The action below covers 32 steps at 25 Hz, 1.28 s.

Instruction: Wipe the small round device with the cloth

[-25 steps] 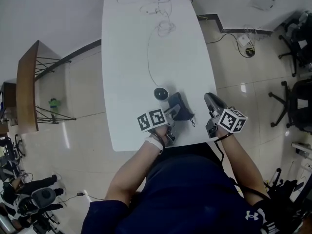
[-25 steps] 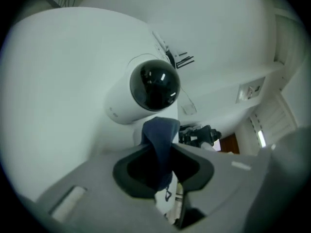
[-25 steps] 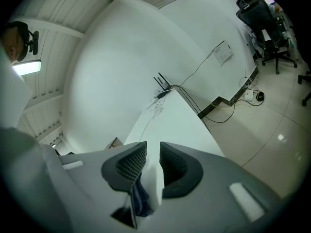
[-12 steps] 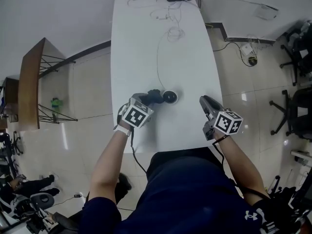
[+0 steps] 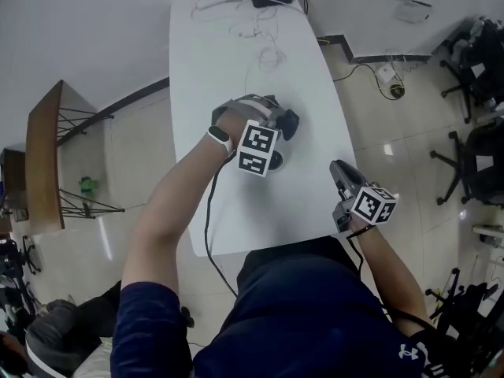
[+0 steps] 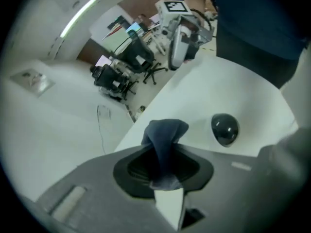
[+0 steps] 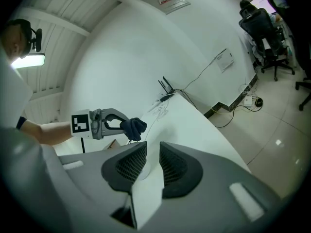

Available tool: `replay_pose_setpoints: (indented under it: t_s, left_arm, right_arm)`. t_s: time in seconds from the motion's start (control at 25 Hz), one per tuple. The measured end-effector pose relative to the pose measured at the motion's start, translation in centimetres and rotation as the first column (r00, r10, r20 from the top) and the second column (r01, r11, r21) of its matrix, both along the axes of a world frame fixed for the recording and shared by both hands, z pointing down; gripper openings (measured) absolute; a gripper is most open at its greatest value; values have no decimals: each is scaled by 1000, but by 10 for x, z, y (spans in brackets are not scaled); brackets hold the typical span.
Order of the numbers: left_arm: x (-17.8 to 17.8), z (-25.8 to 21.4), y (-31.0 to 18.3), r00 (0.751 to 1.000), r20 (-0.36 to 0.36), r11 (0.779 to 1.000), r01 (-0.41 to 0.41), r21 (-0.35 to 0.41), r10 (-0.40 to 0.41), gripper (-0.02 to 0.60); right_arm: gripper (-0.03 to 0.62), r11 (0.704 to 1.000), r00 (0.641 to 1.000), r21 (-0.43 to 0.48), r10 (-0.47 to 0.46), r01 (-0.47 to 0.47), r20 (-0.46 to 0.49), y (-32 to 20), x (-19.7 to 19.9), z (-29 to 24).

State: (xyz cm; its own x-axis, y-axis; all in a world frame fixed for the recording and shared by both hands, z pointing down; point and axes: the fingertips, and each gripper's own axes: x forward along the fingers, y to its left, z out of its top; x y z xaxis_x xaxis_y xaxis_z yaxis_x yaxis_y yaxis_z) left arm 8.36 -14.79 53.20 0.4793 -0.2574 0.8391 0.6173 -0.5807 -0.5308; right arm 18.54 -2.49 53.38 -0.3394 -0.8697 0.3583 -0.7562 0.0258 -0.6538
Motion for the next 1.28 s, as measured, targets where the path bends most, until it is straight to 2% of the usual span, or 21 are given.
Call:
replay_pose_setpoints:
  t_s: [0.12, 0.2, 0.24, 0.32, 0.4, 0.44, 0.52, 0.64, 0.72, 0.76, 0.8, 0.92, 0.96, 1.0, 1.04, 1.08, 1.12, 1.16, 1.2, 1.24, 1.28]
  left_arm:
    - [27, 0, 31, 983, 37, 982, -182, 45, 180, 81]
    - [34, 5, 43, 974, 52, 973, -224, 53, 221, 81]
    - [35, 7, 42, 978, 47, 977, -207, 46, 205, 81]
    - [28, 10, 28, 994, 25, 995, -104, 7, 104, 80]
    - [10, 11, 5, 998, 8, 996, 63, -68, -63, 80]
    - [-3, 12, -5, 988, 3, 981, 155, -119, -156, 81]
    - [-28, 11, -15, 943, -7, 915, 322, -245, -333, 81]
    - [-59, 5, -5, 829, -27, 752, 493, -437, -559, 81]
    - [-75, 2, 9, 715, -31, 607, 569, -554, -698, 81]
    - [-82, 0, 15, 641, -19, 516, 600, -611, -768, 81]
    - [-88, -2, 21, 554, 8, 409, 624, -666, -833, 81]
    - [-100, -1, 45, 259, 175, 18, 605, -796, -950, 81]
    - [-101, 1, 50, 175, 222, -87, 566, -820, -959, 81]
    - [-103, 3, 52, 96, 246, -162, 524, -836, -964, 81]
    - [-105, 4, 51, 19, 253, -212, 485, -848, -967, 81]
    - [-107, 3, 48, -48, 241, -236, 456, -858, -969, 81]
    - [-109, -1, 47, -95, 201, -222, 450, -865, -975, 81]
    - [-108, -8, 46, -109, 130, -167, 476, -863, -985, 81]
    - [-104, -15, 47, -81, 26, -65, 533, -844, -996, 81]
    - [-97, -22, 49, -4, -105, 81, 608, -790, -994, 81]
    - [-87, -28, 54, 121, -245, 261, 679, -686, -962, 83]
  right_arm:
    - [89, 999, 999, -5, 36, -36, 5, 7, 7, 3]
    - [89, 999, 999, -5, 39, -39, 5, 8, 7, 4]
    - [89, 999, 999, -5, 37, -37, 4, 7, 5, 4]
    - [89, 1000, 1000, -4, 30, -30, 2, 4, 3, 3]
    - [87, 1000, 1000, -5, 19, -19, 0, 1, -1, 2]
    - [86, 1000, 1000, -6, 11, -11, -1, 0, -4, 2]
    - [86, 1000, 1000, -11, -7, 7, 0, -4, -9, 3]
    - [86, 999, 999, -20, -41, 41, -2, -10, -18, 6]
    - [84, 998, 998, -24, -65, 65, 1, -15, -25, 8]
    - [84, 997, 997, -28, -74, 74, 4, -17, -28, 8]
    - [82, 996, 997, -31, -81, 81, 7, -20, -31, 9]
    - [78, 994, 995, -34, -101, 102, 12, -29, -38, 8]
    - [77, 993, 994, -33, -110, 111, 11, -31, -40, 8]
    - [77, 992, 993, -32, -119, 119, 10, -33, -41, 7]
    - [77, 992, 992, -32, -126, 126, 10, -34, -43, 7]
    - [77, 991, 991, -33, -131, 131, 9, -34, -43, 7]
    - [77, 990, 991, -33, -136, 136, 10, -34, -44, 7]
    - [77, 990, 990, -33, -139, 140, 11, -34, -45, 7]
    - [77, 989, 990, -33, -142, 143, 12, -33, -45, 8]
    - [77, 989, 989, -34, -145, 145, 13, -32, -45, 8]
    - [77, 989, 989, -36, -146, 146, 13, -31, -44, 9]
